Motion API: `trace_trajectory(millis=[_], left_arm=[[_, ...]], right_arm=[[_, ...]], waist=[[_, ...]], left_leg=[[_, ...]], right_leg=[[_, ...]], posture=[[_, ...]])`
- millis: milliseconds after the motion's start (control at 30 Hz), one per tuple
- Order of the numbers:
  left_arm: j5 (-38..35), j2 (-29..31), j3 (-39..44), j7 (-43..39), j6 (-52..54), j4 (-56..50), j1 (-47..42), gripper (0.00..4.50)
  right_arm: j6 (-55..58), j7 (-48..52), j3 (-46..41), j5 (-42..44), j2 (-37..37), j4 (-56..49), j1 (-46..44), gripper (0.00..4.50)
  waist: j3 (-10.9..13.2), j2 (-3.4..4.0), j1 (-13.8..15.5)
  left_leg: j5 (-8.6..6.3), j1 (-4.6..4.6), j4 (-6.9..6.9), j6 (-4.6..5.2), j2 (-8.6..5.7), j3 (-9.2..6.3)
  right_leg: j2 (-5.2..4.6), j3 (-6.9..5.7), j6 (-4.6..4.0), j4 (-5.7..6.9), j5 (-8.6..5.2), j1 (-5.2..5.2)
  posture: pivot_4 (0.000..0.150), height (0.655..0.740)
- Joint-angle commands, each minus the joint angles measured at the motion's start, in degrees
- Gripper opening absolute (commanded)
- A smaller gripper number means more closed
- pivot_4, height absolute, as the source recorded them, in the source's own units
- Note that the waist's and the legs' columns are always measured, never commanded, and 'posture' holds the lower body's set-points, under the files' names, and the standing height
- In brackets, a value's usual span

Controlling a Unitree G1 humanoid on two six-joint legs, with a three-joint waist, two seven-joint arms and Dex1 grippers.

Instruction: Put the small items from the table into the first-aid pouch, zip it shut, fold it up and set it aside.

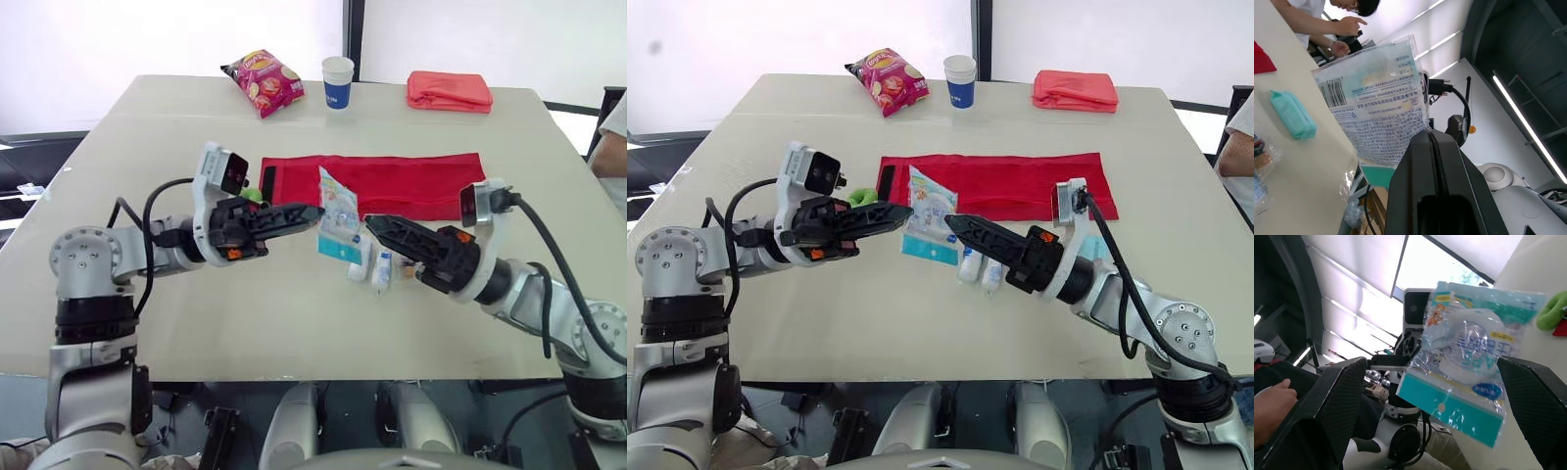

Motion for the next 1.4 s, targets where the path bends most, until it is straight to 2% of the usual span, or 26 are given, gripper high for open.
trace_trajectory(millis=[33, 133, 433, 467, 500, 533, 567, 600, 667, 700, 1067, 1100, 1167, 1200, 1300, 1367, 1400], left_arm=[[-2.1, 1.0, 0.2, 0.3, -2.7, -2.9, 0.5, 0.00], [-4.5, 1.5, -0.3, 0.8, -4.3, -3.7, 0.6, 0.00], [-6.1, 2.0, -1.5, -1.0, -5.2, -4.1, -1.6, 0.00], [-6.1, 1.9, -1.6, -1.2, -5.2, -4.0, -1.8, 0.00], [-6.1, 2.0, -1.8, -1.4, -5.1, -3.8, -2.1, 0.00], [-6.1, 2.1, -1.8, -1.7, -5.1, -3.7, -2.2, 0.00], [-6.1, 2.3, -2.0, -2.0, -5.0, -3.6, -2.3, 0.00], [-6.1, 2.4, -2.1, -2.2, -4.9, -3.4, -2.4, 0.00], [-6.1, 2.8, -2.5, -2.6, -4.8, -3.5, -2.4, 0.00], [-6.1, 2.9, -2.7, -2.9, -4.7, -3.6, -2.4, 0.00], [-4.6, 3.7, -3.8, -3.3, -5.5, -4.5, -0.8, 0.00], [-4.2, 3.8, -3.7, -3.4, -5.5, -4.5, -0.5, 0.00], [-3.4, 3.6, -3.6, -3.5, -5.8, -4.7, 0.1, 0.00], [-3.1, 3.5, -3.6, -3.4, -6.0, -4.8, 0.4, 0.00], [-2.2, 2.9, -3.5, -3.3, -6.8, -5.1, 0.8, 0.00], [-1.9, 2.7, -3.6, -3.3, -7.2, -5.3, 1.2, 0.00], [-1.9, 2.5, -3.6, -3.3, -7.4, -5.5, 1.4, 0.00]], right_arm=[[0.8, 0.4, 0.0, 1.5, -0.8, -2.1, -1.2, 3.27], [2.0, -0.9, 0.9, 1.3, -2.6, -1.7, -1.2, 1.77], [1.6, -1.5, -0.2, 0.1, -3.6, 2.5, 1.6, 1.77], [1.7, -0.2, -0.5, 0.7, -2.8, 2.4, 1.9, 2.01], [1.8, -0.2, -0.5, 1.2, -2.8, 2.5, 1.9, 2.43], [1.6, -0.5, -0.5, 1.4, -2.8, 2.6, 1.8, 2.54], [1.4, -0.4, -0.7, 1.5, -2.2, 2.6, 2.0, 3.08], [1.3, 0.0, -1.0, 1.5, -1.7, 2.5, 2.0, 3.30], [1.5, 0.9, -1.4, 1.5, -0.7, 2.0, 2.3, 4.23], [1.9, 1.3, -1.4, 1.5, -0.6, 1.7, 2.4, 4.43], [1.8, 1.9, -1.6, 1.5, 1.3, 0.8, 2.3, 4.43], [1.8, 1.9, -1.8, 1.5, 1.3, 0.7, 2.4, 4.06], [1.8, 2.1, -2.4, 1.5, 0.9, 0.1, 3.0, 3.67], [1.9, 2.1, -2.7, 1.5, 0.7, -0.2, 3.3, 3.12], [2.2, 2.2, -3.2, 1.5, 0.2, -0.9, 3.8, 1.99], [2.4, 2.4, -3.3, 1.5, -0.4, -1.2, 4.0, 0.86], [2.4, 2.5, -3.3, 1.5, -0.6, -1.4, 4.1, 0.43]], waist=[[0.0, 0.00, 0.0], [0.0, 0.00, 0.0], [0.0, 0.00, 0.1], [0.0, 0.00, 0.1], [0.0, 0.00, 0.1], [0.0, 0.00, 0.1], [0.0, 0.00, 0.1], [0.0, 0.00, 0.1], [0.0, 0.00, 0.1], [0.0, 0.01, 0.1], [0.0, 0.01, 0.0], [0.0, 0.01, 0.0], [0.0, 0.01, 0.0], [0.0, 0.01, 0.1], [0.0, 0.02, 0.1], [0.0, 0.02, 0.1], [0.0, 0.02, 0.1]], left_leg=[[0.00, 0.00, 0.00, 0.00, 0.00, -0.01], [0.00, 0.00, 0.00, 0.00, 0.01, -0.02], [0.00, -0.02, 0.00, 0.00, -0.01, 0.01], [0.00, -0.02, 0.00, 0.00, -0.01, 0.01], [0.00, -0.02, 0.00, 0.00, 0.00, 0.00], [0.00, -0.02, 0.00, 0.00, 0.00, 0.00], [0.00, -0.02, 0.00, 0.00, 0.00, 0.01], [0.00, -0.03, 0.00, 0.00, 0.00, 0.01], [0.00, -0.03, 0.00, 0.00, 0.00, 0.01], [0.00, -0.03, 0.00, 0.00, 0.00, 0.01], [0.00, -0.03, -0.01, 0.00, 0.01, 0.01], [0.00, -0.03, -0.01, 0.00, 0.01, 0.02], [0.00, -0.03, -0.01, 0.00, 0.01, 0.02], [0.00, -0.04, -0.01, 0.00, 0.01, 0.02], [0.00, -0.05, -0.01, 0.00, 0.01, 0.02], [-0.01, -0.05, -0.01, 0.00, 0.01, 0.03], [-0.01, -0.05, -0.01, 0.00, 0.01, 0.03]], right_leg=[[0.00, 0.00, -0.01, 0.00, 0.00, 0.00], [0.00, -0.01, -0.01, 0.00, 0.00, -0.01], [0.01, 0.00, -0.01, -0.01, -0.01, -0.02], [0.01, 0.00, -0.01, -0.01, -0.01, -0.02], [0.02, 0.00, 0.01, -0.01, -0.01, -0.03], [0.03, 0.00, 0.01, -0.01, -0.02, -0.03], [0.03, 0.00, 0.03, -0.01, -0.03, -0.03], [0.02, 0.00, 0.05, -0.01, -0.04, -0.03], [0.02, 0.00, 0.06, -0.02, -0.05, -0.03], [0.03, 0.01, 0.06, -0.02, -0.05, -0.03], [0.02, 0.01, 0.09, -0.03, -0.06, -0.05], [0.02, 0.01, 0.09, -0.03, -0.06, -0.05], [0.02, 0.01, 0.09, -0.03, -0.06, -0.05], [0.01, 0.01, 0.09, -0.03, -0.06, -0.06], [0.01, 0.01, 0.09, -0.05, -0.06, -0.06], [0.00, 0.01, 0.09, -0.05, -0.07, -0.06], [0.00, 0.01, 0.09, -0.05, -0.07, -0.06]], posture=[[0.150, 0.7400], [0.150, 0.7400], [0.150, 0.7400], [0.150, 0.7400], [0.150, 0.7400], [0.150, 0.7400], [0.150, 0.7400], [0.150, 0.7400], [0.150, 0.7400], [0.150, 0.7400], [0.150, 0.7400], [0.150, 0.7400], [0.150, 0.7400], [0.150, 0.7400], [0.150, 0.7400], [0.150, 0.7400], [0.150, 0.7400]])
